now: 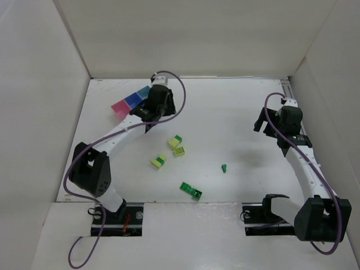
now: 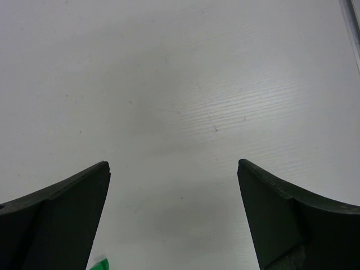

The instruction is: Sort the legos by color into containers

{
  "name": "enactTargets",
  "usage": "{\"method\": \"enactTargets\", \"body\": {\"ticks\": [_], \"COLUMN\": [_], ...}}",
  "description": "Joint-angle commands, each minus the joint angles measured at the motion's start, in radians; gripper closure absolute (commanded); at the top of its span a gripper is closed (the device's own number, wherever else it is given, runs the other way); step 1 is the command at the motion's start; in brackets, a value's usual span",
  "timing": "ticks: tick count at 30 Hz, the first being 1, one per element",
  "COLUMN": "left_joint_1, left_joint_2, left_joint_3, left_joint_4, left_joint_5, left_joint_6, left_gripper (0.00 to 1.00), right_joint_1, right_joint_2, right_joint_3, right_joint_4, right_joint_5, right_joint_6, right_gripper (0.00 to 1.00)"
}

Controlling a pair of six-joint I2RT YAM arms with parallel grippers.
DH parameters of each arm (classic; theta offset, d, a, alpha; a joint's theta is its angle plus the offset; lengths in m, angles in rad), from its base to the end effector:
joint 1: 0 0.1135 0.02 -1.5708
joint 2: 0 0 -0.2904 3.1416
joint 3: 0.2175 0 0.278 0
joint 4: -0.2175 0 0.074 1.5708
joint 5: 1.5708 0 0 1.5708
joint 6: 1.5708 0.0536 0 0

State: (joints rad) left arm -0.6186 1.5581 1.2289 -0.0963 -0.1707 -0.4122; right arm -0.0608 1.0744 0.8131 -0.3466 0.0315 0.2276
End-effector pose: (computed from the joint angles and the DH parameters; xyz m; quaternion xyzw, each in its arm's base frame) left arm 0.3377 -0.2292 0.3205 0.0403 0.8377 -0.2038 0.5051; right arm 0.2636 -0.0177 0.2838 0.1346 0.8760 0.0247 0.4626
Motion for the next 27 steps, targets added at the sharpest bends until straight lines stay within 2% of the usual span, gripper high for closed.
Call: {"method": "enactTargets", "body": {"ticks": [1, 5, 11, 13, 16, 17, 21, 25, 27], "left_joint_1": [0.126, 0.221, 0.287, 0.306, 0.33, 0.33, 0.33, 0.33, 0.33], "left_joint_2": [0.067, 0.2, 0.368, 0.379, 0.392, 0.392, 0.379, 0.337, 0.303], "left_joint_3": [0.073, 0.257, 0.403, 0.428, 0.428, 0.428, 0.419, 0.382, 0.341], "left_joint_4": [0.021, -0.032, -0.092, -0.103, -0.094, -0.094, -0.083, -0.083, -0.083], "left_joint_5": [0.04, 0.019, -0.001, -0.001, 0.042, 0.042, 0.065, 0.112, 0.122], "left_joint_6": [0.03, 0.049, 0.061, 0.044, 0.044, 0.044, 0.053, 0.062, 0.062], "left_gripper": [0.76, 0.75, 0.71, 0.71, 0.62, 0.54, 0.36, 0.27, 0.23], "right_joint_1": [-0.004, -0.004, -0.004, -0.004, -0.004, -0.004, 0.032, 0.102, 0.176], "right_joint_2": [0.021, 0.044, 0.053, 0.062, 0.062, 0.074, 0.104, 0.114, 0.114], "right_joint_3": [0.006, 0.017, 0.017, 0.017, 0.026, 0.026, 0.044, 0.07, 0.07], "right_joint_4": [0.106, 0.133, 0.166, 0.166, 0.156, 0.156, 0.124, 0.095, 0.095], "right_joint_5": [-0.059, -0.084, -0.107, -0.094, -0.094, -0.094, -0.073, -0.016, -0.004], "right_joint_6": [-0.036, -0.025, -0.034, -0.034, -0.046, -0.059, -0.079, -0.112, -0.149], "right_gripper": [0.0, 0.0, 0.0, 0.0, 0.0, 0.0, 0.0, 0.0, 0.0]}}
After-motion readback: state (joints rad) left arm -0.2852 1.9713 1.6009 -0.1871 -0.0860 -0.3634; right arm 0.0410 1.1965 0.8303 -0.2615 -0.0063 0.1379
